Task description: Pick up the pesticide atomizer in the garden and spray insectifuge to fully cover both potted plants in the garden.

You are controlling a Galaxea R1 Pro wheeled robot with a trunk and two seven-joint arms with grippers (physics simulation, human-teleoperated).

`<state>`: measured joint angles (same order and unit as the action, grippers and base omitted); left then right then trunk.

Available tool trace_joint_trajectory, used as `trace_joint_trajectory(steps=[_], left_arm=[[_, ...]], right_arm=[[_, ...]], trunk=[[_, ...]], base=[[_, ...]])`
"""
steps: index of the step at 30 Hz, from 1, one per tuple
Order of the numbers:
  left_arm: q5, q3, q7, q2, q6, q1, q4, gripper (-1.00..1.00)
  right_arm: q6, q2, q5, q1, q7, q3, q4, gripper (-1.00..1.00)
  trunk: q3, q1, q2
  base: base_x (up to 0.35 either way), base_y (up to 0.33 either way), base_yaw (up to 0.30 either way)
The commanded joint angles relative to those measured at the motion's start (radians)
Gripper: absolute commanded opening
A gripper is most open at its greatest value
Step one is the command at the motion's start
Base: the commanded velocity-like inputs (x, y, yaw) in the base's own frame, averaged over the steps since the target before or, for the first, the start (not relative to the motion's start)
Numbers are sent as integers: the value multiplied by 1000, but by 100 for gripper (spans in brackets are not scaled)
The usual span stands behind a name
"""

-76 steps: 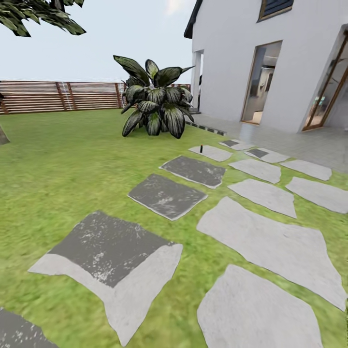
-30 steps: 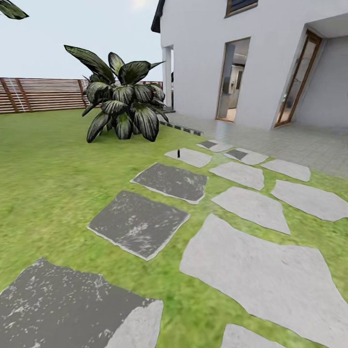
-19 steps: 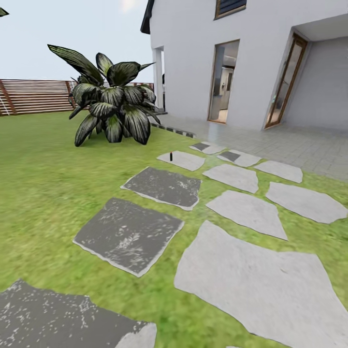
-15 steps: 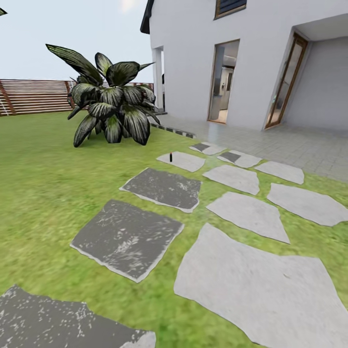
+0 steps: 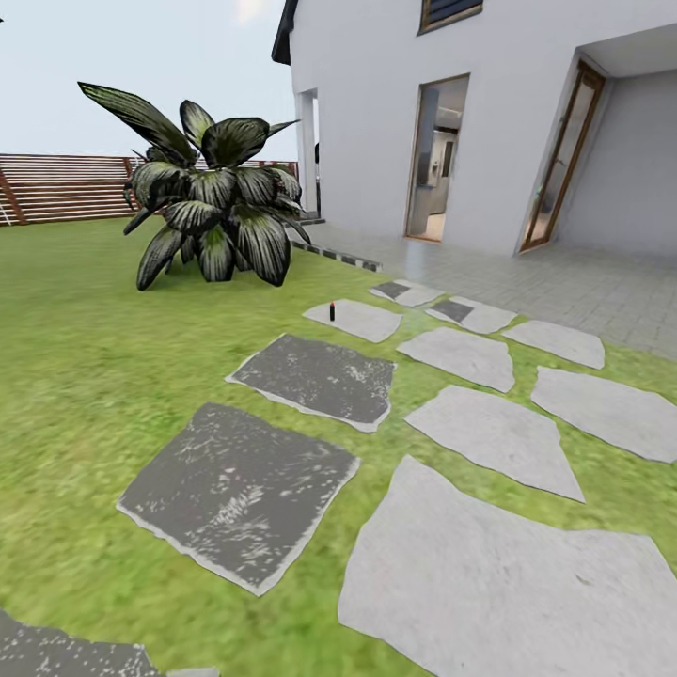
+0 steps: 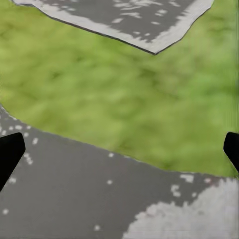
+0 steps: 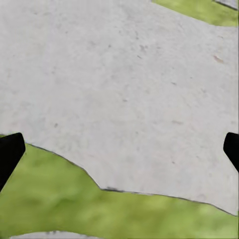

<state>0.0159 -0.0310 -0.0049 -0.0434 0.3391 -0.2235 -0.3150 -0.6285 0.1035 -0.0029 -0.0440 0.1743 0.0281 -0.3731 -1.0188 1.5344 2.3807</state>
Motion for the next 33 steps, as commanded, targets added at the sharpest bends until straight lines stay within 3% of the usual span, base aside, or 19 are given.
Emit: trace_joint_trajectory(steps=[1, 4, 5, 8, 24, 27, 33], left_arm=[[1, -1, 0, 0, 3, 0, -2, 100], [1, 0, 1, -4, 3, 0, -2, 100], [0, -1, 3, -10, 3, 0, 2, 100], [0, -3, 2, -16, 3, 0, 4, 100], [-3, -5, 2, -16, 3, 0, 7, 100], [-2, -5, 2, -15, 42, 0, 10, 100], [-1, -6, 2, -15, 60, 0, 26, 100]], right_arm=[[-3, 0, 0, 0, 0, 0, -1, 100], [-4, -3, 0, 0, -2, -2, -29, 100], [-2, -20, 0, 0, -2, -2, -114, 100], [-1, -33, 1, 0, -2, -2, -154, 100], [0, -45, 4, 0, -3, -4, -81, 100], [-1, -45, 4, 0, -4, -4, -81, 100], [-2, -45, 5, 0, -4, -4, -80, 100]], trunk=[[-1, 0, 0], [-1, 0, 0], [-1, 0, 0], [-1, 0, 0], [-1, 0, 0], [-1, 0, 0], [-1, 0, 0]], base=[[336, 0, 0], [336, 0, 0], [336, 0, 0], [336, 0, 0], [336, 0, 0], [336, 0, 0], [336, 0, 0]])
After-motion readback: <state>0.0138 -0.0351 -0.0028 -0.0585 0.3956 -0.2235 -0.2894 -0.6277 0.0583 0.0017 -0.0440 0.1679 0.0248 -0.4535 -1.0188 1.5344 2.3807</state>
